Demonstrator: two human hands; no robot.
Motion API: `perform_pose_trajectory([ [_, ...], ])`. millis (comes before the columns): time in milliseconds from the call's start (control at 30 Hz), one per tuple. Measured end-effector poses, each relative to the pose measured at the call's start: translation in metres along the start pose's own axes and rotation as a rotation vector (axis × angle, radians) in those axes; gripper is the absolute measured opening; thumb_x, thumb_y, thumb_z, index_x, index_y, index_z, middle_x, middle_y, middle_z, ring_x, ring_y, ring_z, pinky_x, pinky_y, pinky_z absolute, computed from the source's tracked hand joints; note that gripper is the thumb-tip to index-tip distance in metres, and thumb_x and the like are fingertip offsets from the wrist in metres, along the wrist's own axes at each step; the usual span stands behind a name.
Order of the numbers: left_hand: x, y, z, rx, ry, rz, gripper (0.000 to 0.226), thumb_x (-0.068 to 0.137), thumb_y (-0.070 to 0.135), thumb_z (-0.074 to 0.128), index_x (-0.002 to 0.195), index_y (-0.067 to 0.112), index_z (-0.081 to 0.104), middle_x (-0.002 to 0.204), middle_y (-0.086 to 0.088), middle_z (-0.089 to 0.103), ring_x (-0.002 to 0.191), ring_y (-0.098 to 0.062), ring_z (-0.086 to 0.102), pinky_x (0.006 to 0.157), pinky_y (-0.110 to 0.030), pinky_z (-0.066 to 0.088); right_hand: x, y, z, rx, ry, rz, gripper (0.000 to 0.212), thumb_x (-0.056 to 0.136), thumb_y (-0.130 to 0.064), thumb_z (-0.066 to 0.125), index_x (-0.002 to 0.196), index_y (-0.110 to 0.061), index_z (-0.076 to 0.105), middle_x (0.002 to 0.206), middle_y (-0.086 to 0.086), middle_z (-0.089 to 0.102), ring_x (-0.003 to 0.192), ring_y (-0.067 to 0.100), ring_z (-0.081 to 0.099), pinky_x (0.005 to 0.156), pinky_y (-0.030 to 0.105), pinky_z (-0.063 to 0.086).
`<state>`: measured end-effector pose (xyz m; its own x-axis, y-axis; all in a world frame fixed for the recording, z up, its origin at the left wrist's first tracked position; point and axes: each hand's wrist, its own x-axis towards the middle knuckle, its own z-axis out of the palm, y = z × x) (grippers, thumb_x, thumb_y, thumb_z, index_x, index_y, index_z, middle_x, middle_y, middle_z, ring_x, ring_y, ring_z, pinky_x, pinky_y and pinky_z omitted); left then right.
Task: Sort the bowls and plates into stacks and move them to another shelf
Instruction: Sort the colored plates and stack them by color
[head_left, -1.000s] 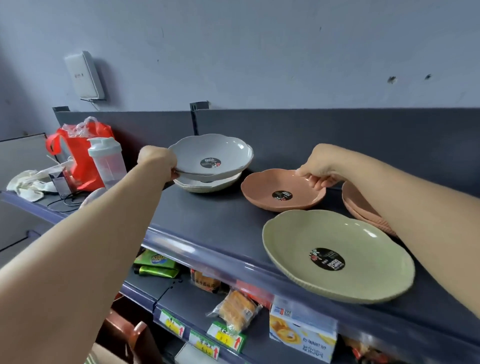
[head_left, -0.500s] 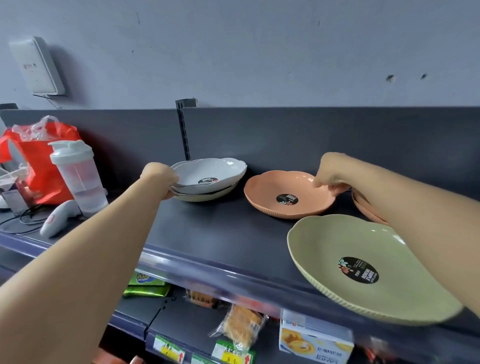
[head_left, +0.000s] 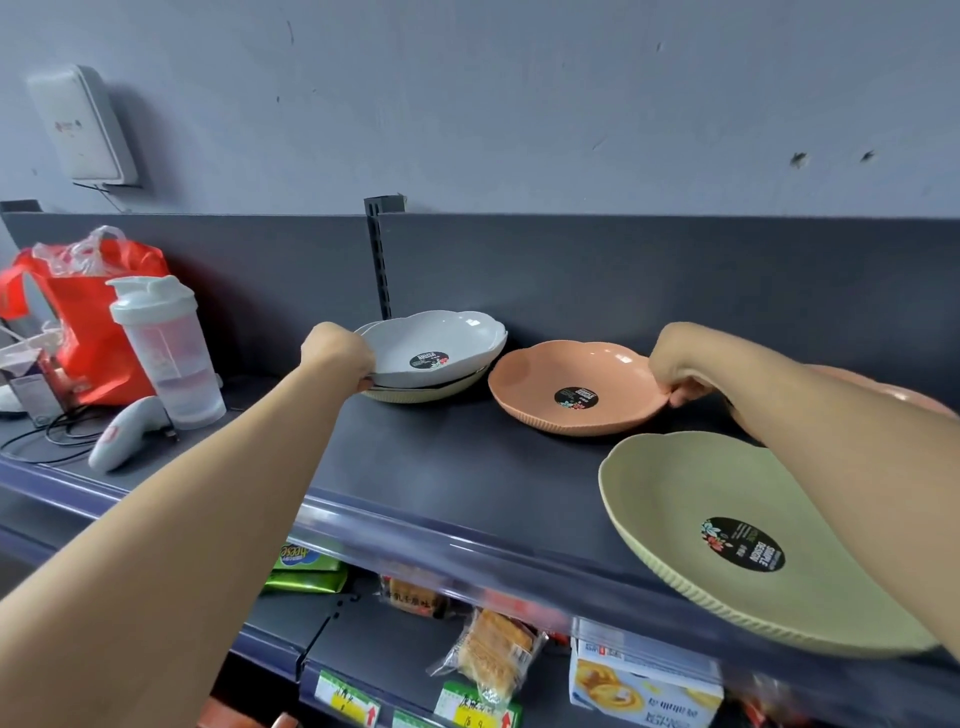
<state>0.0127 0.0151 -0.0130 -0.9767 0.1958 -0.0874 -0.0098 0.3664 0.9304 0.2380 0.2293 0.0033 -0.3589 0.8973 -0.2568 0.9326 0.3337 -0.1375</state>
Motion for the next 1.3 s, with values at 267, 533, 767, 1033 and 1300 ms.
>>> perform_pose_trajectory([
  [267,-0.004,0.001,0.005,0.369,0.151,0.151,0.033,0.086,0.003,0.052,0.118,-0.005,0.053,0.132,-0.023,0.045,0.109,-0.037,0.056,0.08,-0.035,0.044,-0.005,0.009,-0.011,0.333,0.098,-0.048,0.017,0.09,0.005,0.04,0.079,0.002,0.051,0.06,0.018,0.053,0.018,0.018,0.046,0.029,0.013,0.036],
  [533,-0.071,0.044,0.043,0.44,0.064,0.468,0.018,0.08,-0.005,0.044,0.087,-0.007,0.06,0.102,-0.031,0.056,0.082,-0.039,0.061,0.065,-0.042,0.051,-0.028,0.063,-0.045,0.509,0.372,0.0,0.024,0.091,-0.005,0.044,0.106,0.004,0.06,0.069,0.019,0.061,0.043,0.02,0.053,0.039,0.025,0.038],
  [767,-0.141,0.071,0.108,0.456,-0.269,0.595,0.006,0.083,0.004,0.053,0.085,0.01,0.054,0.061,-0.003,0.044,0.06,-0.024,0.041,0.049,-0.024,0.033,-0.033,0.151,-0.052,0.488,0.333,0.156,0.028,0.086,0.005,0.045,0.11,0.006,0.059,0.037,0.014,0.058,0.036,0.019,0.056,0.045,0.027,0.04],
  [1033,-0.183,0.067,0.138,0.531,-0.574,0.5,0.017,0.081,0.012,0.065,0.076,0.01,0.048,0.077,-0.013,0.044,0.068,-0.025,0.043,0.061,-0.029,0.038,-0.026,0.211,-0.033,0.364,0.203,0.203,0.032,0.09,0.002,0.035,0.117,0.003,0.053,0.053,0.016,0.059,0.042,0.02,0.052,0.038,0.021,0.035],
  [1300,-0.201,0.053,0.126,0.818,-0.644,0.381,0.023,0.082,0.021,0.071,0.086,0.003,0.057,0.078,-0.009,0.055,0.058,-0.019,0.049,0.055,-0.025,0.043,-0.048,0.223,-0.03,0.148,0.368,0.193,0.026,0.084,0.002,0.048,0.059,-0.003,0.053,0.033,0.01,0.05,0.045,0.02,0.046,0.043,0.022,0.031],
])
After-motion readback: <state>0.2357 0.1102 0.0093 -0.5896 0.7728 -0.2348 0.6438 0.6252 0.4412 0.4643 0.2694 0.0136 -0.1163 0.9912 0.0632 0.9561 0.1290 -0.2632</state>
